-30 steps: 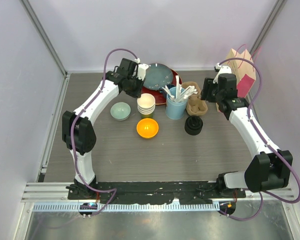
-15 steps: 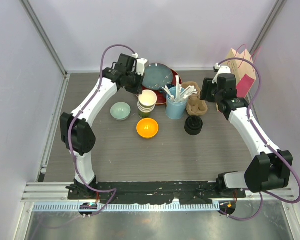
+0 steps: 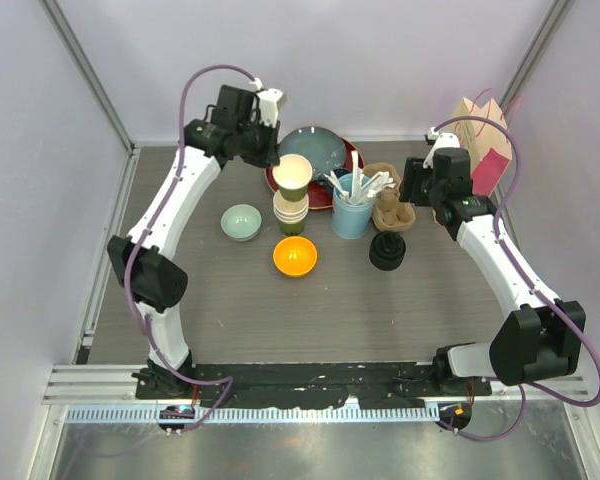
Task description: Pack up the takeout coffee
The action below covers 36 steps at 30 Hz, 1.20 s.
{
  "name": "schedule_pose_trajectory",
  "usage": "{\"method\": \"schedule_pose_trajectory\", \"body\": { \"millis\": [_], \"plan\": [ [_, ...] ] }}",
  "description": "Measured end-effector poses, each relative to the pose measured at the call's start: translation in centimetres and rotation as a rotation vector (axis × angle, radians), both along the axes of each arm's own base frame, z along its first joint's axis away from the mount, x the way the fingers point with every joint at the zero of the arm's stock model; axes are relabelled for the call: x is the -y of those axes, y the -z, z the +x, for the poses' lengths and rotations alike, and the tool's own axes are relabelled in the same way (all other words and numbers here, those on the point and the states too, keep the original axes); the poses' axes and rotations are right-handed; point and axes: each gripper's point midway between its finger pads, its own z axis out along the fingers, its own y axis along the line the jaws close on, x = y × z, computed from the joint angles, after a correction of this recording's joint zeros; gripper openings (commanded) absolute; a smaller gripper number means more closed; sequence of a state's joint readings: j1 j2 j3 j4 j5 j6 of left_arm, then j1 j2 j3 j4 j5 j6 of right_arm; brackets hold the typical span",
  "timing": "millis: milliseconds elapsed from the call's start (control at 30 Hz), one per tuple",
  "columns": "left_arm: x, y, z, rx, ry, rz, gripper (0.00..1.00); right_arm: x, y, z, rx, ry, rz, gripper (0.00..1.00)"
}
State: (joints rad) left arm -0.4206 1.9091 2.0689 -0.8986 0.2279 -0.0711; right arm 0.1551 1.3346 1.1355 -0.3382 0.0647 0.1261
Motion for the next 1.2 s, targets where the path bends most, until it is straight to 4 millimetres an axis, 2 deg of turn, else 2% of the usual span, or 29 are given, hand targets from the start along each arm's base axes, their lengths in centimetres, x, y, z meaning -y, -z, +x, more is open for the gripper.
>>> {"method": "schedule_pose_trajectory", "body": {
  "millis": [133,233,367,533,633,700,800,833,933,967,1067,1133,1200],
  "plan": [
    [-1.8,-5.0,0.0,0.099,-0.038,-0.037,0.00,0.0,0.0,0.0,0.000,-0.001,0.000,0.62],
    [-3.2,-8.6,-1.0,0.168,-0.058,-0.063,0.00,-0.1,0.0,0.0,-0.001,-0.002,0.000,0.62],
    [-4.2,-12.7,-3.6,0.241,-0.055,-0.094,0.00,-0.2,0.0,-0.1,-0.001,-0.007,0.000,0.62],
    [-5.4,-15.3,-7.2,0.281,-0.031,-0.097,0.00,-0.5,0.1,-0.2,-0.005,-0.016,0.000,0.62],
    [-5.9,-15.7,-9.3,0.271,-0.003,-0.090,0.00,-0.6,0.1,-0.2,-0.008,-0.020,-0.002,0.62],
    [-6.3,-14.8,-11.1,0.247,0.039,-0.067,0.00,-0.7,0.2,-0.3,-0.011,-0.022,-0.004,0.62],
    [-7.0,-11.1,-14.2,0.154,0.108,-0.018,0.00,-0.9,0.3,-0.4,-0.016,-0.029,-0.005,0.62],
    [-7.4,-8.6,-15.6,0.091,0.134,0.012,0.00,-1.0,0.3,-0.5,-0.017,-0.034,-0.006,0.62],
    [-8.2,-2.6,-17.9,-0.077,0.179,0.081,0.00,-1.5,0.3,-0.6,-0.020,-0.046,-0.008,0.62],
    [-8.4,-0.1,-18.5,-0.142,0.191,0.106,0.00,-1.7,0.2,-0.7,-0.019,-0.051,-0.008,0.62],
    [-9.3,5.2,-19.8,-0.284,0.208,0.160,0.00,-2.4,-0.3,-0.7,-0.013,-0.072,-0.008,0.62],
    [-9.8,7.2,-20.2,-0.325,0.208,0.171,0.00,-3.0,-0.9,-0.7,-0.002,-0.090,-0.011,0.62],
    [-10.4,8.3,-19.7,-0.330,0.191,0.157,0.00,-3.7,-1.6,-0.8,0.010,-0.110,-0.014,0.62]
  ]
}}
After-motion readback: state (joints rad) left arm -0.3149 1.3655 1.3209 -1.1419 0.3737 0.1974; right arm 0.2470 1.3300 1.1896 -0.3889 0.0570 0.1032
